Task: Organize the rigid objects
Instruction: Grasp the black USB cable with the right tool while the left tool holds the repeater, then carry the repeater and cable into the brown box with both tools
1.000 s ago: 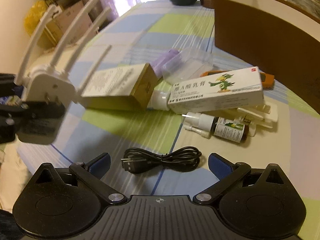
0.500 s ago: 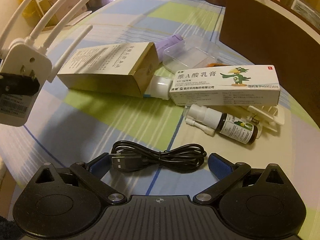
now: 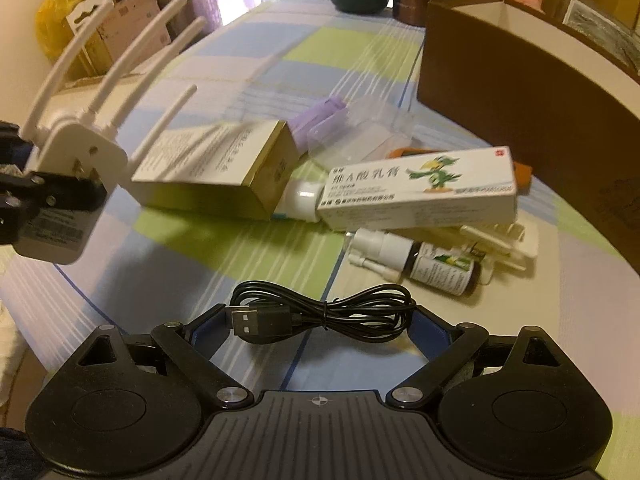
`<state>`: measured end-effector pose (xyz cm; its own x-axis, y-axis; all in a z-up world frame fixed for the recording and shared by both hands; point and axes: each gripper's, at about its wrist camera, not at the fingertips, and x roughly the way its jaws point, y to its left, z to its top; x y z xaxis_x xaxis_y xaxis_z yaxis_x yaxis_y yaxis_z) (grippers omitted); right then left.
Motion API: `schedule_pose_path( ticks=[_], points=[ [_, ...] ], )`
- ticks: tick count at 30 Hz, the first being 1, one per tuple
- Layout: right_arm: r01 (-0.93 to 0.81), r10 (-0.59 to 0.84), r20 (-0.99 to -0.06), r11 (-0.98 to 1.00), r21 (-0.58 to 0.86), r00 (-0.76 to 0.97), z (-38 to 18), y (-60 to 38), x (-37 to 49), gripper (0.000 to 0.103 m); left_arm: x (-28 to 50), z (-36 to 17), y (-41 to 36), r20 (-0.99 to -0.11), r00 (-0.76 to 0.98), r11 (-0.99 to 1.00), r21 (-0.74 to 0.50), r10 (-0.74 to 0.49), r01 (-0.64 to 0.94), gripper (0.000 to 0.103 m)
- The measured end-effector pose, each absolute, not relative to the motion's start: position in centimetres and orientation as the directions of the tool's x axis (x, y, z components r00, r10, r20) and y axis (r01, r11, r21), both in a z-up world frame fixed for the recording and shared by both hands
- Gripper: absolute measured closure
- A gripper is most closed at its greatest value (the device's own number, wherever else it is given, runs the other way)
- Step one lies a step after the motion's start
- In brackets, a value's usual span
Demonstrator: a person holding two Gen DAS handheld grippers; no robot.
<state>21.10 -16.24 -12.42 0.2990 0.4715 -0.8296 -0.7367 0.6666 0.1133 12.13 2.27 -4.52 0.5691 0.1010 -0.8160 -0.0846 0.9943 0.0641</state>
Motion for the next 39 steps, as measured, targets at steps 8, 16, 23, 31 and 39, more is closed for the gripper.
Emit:
schedule_pose_path(
  ticks=[8, 16, 23, 31, 39],
  points=[
    [-0.718, 0.488, -0.811, 0.684, 0.125, 0.323, -10.4, -17.6, 21.4, 0.012, 13.2, -4.3, 1.5, -0.812, 0.577, 0.996, 0.07, 0.091, -0.059, 0.075],
    [-0.691, 0.515, -0.786, 0.705, 0.162, 0.341, -8.2, -19.4, 22.4, 0.012, 15.0, -3.6, 0.4, -0.804, 0.589, 0.996, 0.081, 0.084, -0.032, 0.074],
    [-0.675, 0.541, -0.751, 0.716, 0.177, 0.378, -5.7, -21.1, 23.9, 0.012, 17.4, -2.5, -1.0, -0.787, 0.613, 0.995, 0.095, 0.073, 0.003, 0.074],
    [-0.638, 0.552, -0.705, 0.748, 0.183, 0.445, -2.6, -23.9, 27.4, 0.012, 21.9, -1.1, -3.3, -0.764, 0.644, 0.993, 0.1, 0.036, 0.063, 0.074],
    [-0.569, 0.529, -0.664, 0.801, 0.185, 0.529, -0.2, -27.2, 32.9, 0.012, 28.3, 0.9, -6.0, -0.724, 0.689, 0.989, 0.085, -0.02, 0.117, 0.074]
  ],
)
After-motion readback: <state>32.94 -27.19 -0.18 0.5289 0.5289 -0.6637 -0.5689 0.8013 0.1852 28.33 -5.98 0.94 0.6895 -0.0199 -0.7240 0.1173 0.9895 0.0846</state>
